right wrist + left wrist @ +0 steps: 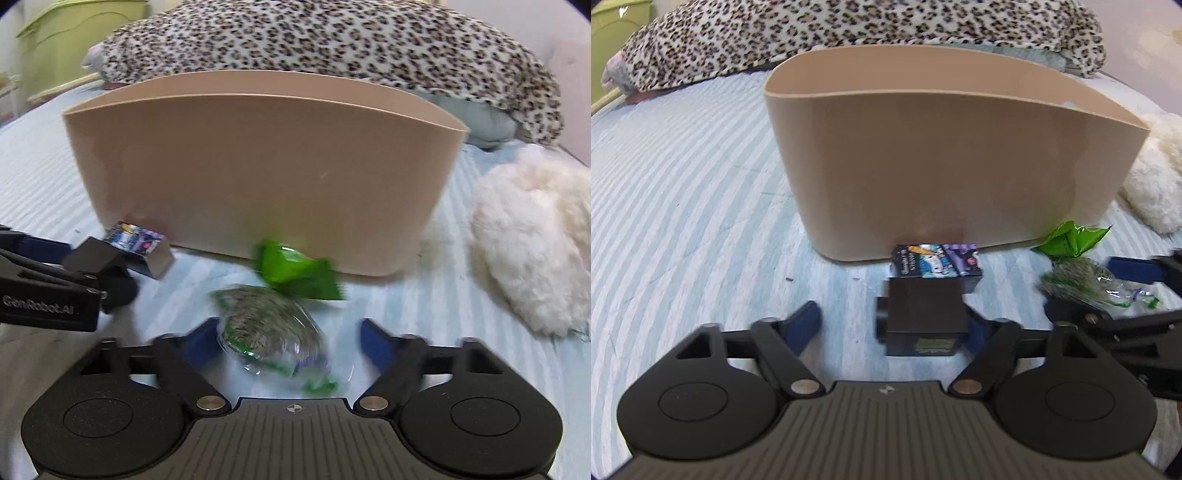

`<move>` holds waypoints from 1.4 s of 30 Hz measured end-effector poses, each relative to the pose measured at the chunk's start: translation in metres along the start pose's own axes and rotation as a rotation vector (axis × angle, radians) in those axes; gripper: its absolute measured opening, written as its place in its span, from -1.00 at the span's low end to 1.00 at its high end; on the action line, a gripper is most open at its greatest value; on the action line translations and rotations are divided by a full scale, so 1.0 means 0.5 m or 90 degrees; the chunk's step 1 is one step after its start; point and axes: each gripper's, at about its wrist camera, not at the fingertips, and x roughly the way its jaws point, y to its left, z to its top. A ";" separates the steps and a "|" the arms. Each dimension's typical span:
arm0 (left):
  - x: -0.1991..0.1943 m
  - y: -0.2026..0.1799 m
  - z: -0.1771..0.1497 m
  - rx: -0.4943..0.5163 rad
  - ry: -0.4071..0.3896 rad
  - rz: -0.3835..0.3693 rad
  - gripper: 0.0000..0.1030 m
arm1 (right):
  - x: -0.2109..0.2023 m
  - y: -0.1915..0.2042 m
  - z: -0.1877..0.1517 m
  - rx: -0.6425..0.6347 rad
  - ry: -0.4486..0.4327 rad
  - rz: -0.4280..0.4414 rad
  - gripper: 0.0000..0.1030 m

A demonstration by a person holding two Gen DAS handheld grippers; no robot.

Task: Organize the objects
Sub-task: 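Grasp the black cube box with the left tool while the right tool grasps the tea bag, then carry both items over the beige basket and open both tools to release them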

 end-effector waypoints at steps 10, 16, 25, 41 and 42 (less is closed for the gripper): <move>-0.014 0.019 0.004 -0.030 0.007 -0.036 -0.08 | -0.056 -0.003 -0.003 0.025 -0.008 0.015 -0.19; -0.047 0.021 -0.004 -0.028 0.004 -0.042 -0.08 | -0.123 -0.017 -0.001 0.046 -0.044 0.022 -0.19; -0.128 0.023 0.006 -0.012 -0.050 -0.061 -0.08 | -0.206 -0.038 0.025 0.058 -0.105 0.025 -0.19; -0.205 0.000 0.140 0.028 -0.189 -0.031 -0.08 | -0.223 -0.094 0.149 0.082 -0.192 0.019 -0.19; -0.199 -0.003 0.154 0.030 -0.193 -0.026 -0.08 | -0.219 -0.098 0.160 0.082 -0.196 0.016 -0.19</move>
